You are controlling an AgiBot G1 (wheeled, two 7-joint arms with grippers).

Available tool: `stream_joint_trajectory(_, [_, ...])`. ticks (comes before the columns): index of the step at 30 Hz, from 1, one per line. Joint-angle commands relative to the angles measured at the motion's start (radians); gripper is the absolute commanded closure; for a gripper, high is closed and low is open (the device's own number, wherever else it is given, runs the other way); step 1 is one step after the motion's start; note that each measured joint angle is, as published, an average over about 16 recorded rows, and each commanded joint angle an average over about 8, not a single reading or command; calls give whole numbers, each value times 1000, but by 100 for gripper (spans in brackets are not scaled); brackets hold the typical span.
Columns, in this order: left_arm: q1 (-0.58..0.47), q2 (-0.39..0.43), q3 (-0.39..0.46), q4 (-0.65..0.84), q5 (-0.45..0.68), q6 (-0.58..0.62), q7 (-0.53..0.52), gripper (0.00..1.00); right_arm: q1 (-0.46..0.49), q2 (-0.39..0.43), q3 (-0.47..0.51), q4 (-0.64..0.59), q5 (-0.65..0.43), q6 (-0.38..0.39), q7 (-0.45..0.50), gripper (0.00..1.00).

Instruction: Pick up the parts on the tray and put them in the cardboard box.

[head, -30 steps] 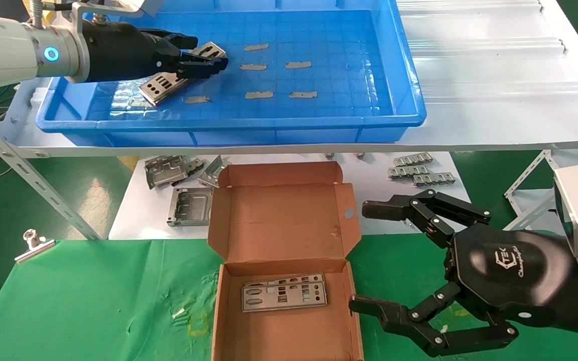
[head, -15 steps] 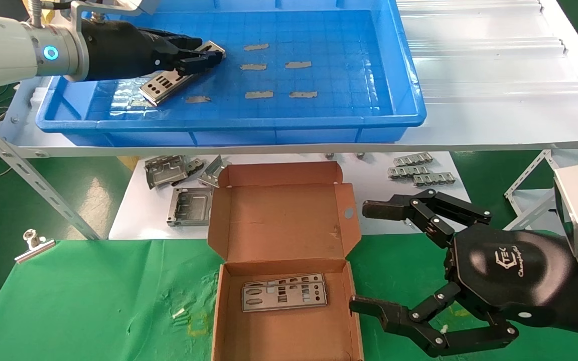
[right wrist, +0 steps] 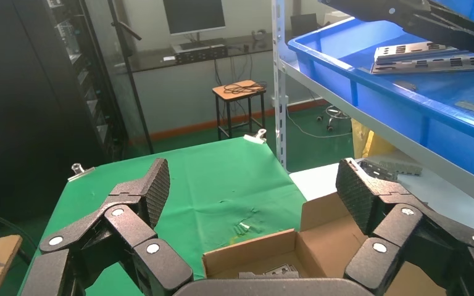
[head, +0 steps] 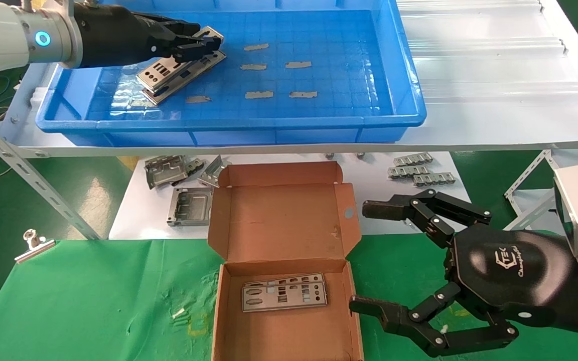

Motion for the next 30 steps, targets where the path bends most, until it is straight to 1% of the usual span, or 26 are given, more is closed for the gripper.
stream_joint_trajectory(1, [-1,-1,-1,0,-1,1,1,100,0,0,0,0,0,0,0,0])
stream_joint_trajectory(2, [-1,-1,-1,1,-1,2,2,99,0,0,0,0,0,0,0,0])
stream_joint_trajectory(3, [0,-1,-1,2,-1,4,2,94,0,0,0,0,0,0,0,0])
stream_joint_trajectory(9, [5,1,1,8,1,9,-1,20,0,0,0,0,0,0,0,0])
stream_joint_trajectory(10, [7,1,1,9,1,9,-1,9,0,0,0,0,0,0,0,0])
stream_joint_trajectory(11, [9,2,1,10,2,7,-2,1,0,0,0,0,0,0,0,0])
stream_joint_trajectory(24, [18,7,1,12,2,-1,-12,1,0,0,0,0,0,0,0,0])
stream_joint_trajectory(25, [18,7,1,11,1,0,-12,4,0,0,0,0,0,0,0,0])
stream_joint_trajectory(26, [18,7,1,11,1,1,-12,11,0,0,0,0,0,0,0,0])
stream_joint_trajectory(27, [18,7,1,10,1,2,-12,21,0,0,0,0,0,0,0,0])
stream_joint_trajectory(30, [19,6,0,9,0,5,-12,59,0,0,0,0,0,0,0,0])
